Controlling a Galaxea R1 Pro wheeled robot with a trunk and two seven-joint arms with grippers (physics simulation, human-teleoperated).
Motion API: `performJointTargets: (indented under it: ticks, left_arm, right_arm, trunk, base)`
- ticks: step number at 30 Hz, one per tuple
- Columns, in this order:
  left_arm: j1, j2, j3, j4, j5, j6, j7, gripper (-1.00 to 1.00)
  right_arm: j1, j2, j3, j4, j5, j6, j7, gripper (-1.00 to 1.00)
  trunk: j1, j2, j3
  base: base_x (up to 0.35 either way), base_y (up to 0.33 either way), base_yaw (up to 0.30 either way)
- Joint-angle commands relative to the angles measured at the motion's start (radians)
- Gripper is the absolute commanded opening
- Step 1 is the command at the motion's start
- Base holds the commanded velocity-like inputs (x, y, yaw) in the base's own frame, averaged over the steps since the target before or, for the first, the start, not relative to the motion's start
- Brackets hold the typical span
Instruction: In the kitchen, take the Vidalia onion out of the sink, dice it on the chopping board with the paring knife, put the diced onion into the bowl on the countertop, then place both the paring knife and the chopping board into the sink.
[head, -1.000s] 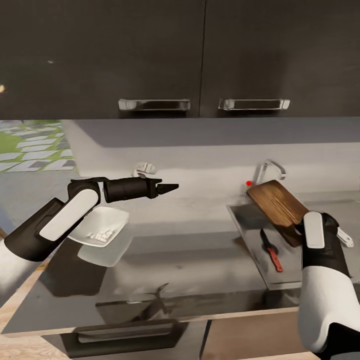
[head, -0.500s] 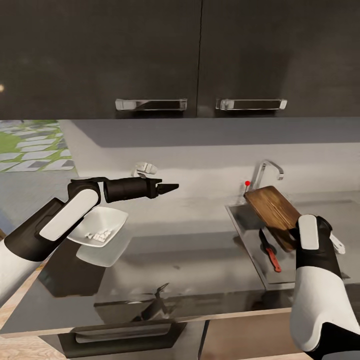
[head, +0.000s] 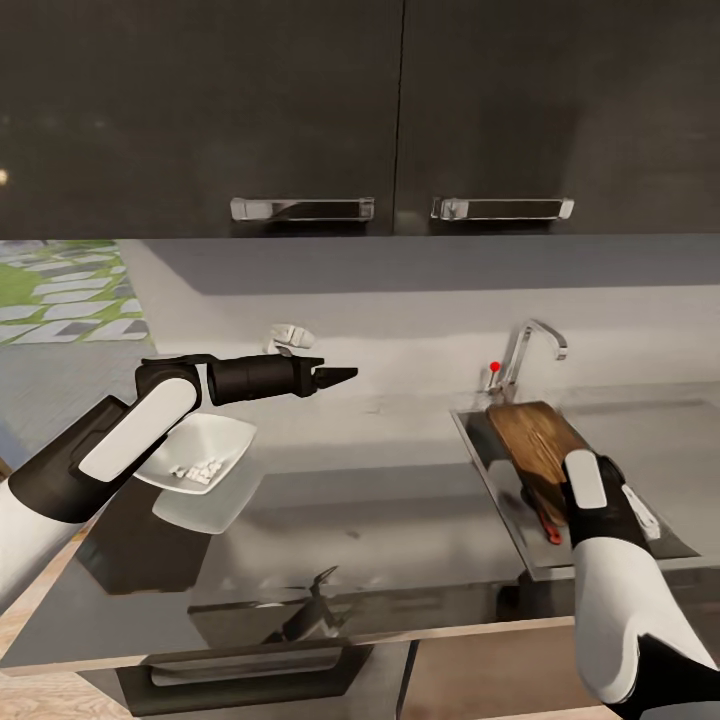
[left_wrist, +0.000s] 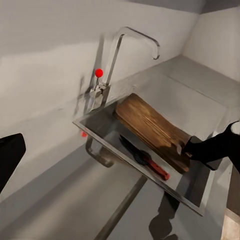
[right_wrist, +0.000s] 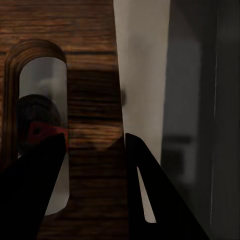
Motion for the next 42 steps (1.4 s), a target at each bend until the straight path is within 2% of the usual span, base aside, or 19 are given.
performJointTargets:
  ticks: [1, 9, 13, 42]
  left_arm:
    - [-0.001, 0.001, -0.001, 0.0, -0.001, 0.002, -0.002, 1.0]
    - [-0.002, 0.001, -0.001, 0.0, -0.001, 0.002, -0.002, 1.0]
    - [-0.002, 0.001, -0.001, 0.0, -0.001, 0.002, -0.003, 1.0]
    - [-0.002, 0.001, -0.001, 0.0, -0.001, 0.002, -0.001, 1.0]
  right_arm:
    - [-0.001, 0.0, 0.0, 0.009, -0.001, 0.0, -0.005, -1.0]
    - [-0.001, 0.0, 0.0, 0.048, -0.001, -0.102, -0.005, -1.0]
    - [-0.001, 0.0, 0.0, 0.061, -0.001, -0.119, -0.005, -1.0]
    - [-0.001, 0.0, -0.005, 0.068, -0.003, -0.126, -0.005, -1.0]
  trunk:
    - [0.0, -0.001, -0.001]
    - [0.0, -0.001, -0.001]
    - [0.0, -0.001, -0.001]
    - [0.0, -0.001, -0.001]
  base:
    - [0.0, 0.0, 0.0]
    - [0.0, 0.0, 0.0]
    - [0.0, 0.0, 0.0]
    - [0.026, -0.037, 0.0]
